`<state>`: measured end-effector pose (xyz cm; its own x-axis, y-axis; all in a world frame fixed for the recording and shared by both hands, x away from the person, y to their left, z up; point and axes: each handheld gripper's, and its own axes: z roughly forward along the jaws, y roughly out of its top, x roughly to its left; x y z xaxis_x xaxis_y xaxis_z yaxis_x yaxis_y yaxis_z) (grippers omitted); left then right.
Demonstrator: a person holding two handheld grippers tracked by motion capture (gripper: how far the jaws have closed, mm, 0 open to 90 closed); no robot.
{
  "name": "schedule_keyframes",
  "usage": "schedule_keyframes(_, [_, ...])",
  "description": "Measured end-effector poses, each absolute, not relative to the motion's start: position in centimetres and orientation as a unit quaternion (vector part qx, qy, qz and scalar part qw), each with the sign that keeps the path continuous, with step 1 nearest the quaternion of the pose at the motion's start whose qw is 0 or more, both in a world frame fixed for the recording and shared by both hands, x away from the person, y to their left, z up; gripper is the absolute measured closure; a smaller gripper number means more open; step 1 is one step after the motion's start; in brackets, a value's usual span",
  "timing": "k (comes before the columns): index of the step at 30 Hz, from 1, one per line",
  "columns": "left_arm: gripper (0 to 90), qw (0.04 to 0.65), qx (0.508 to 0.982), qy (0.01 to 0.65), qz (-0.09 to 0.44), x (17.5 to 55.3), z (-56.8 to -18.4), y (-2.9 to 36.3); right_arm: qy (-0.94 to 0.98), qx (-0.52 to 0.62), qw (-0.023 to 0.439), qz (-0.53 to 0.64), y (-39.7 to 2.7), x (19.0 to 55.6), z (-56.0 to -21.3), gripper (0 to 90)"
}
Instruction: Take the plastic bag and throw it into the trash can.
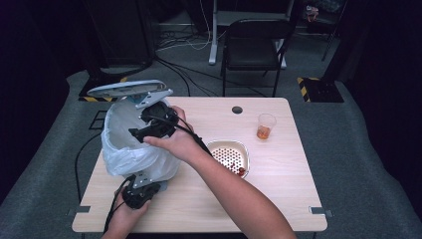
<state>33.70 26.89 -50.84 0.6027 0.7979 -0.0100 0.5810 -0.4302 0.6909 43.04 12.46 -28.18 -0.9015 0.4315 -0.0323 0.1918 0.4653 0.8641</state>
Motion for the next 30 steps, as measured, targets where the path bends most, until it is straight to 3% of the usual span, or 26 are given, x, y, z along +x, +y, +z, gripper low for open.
schedule_keyframes(17, [90.0, 0.344, 0.823, 0.422, 0.16, 33.7, -50.9, 26.8, 0.837, 0.2, 0.145, 0.488, 4.9, 41.2, -26.4, 44.9])
schedule_keyframes(30, [90.0, 0.346, 0.822, 0.423, 0.16, 33.7, -50.9, 26.8, 0.837, 0.243, 0.165, 0.461, -0.7, 42.4, -28.8, 49.6])
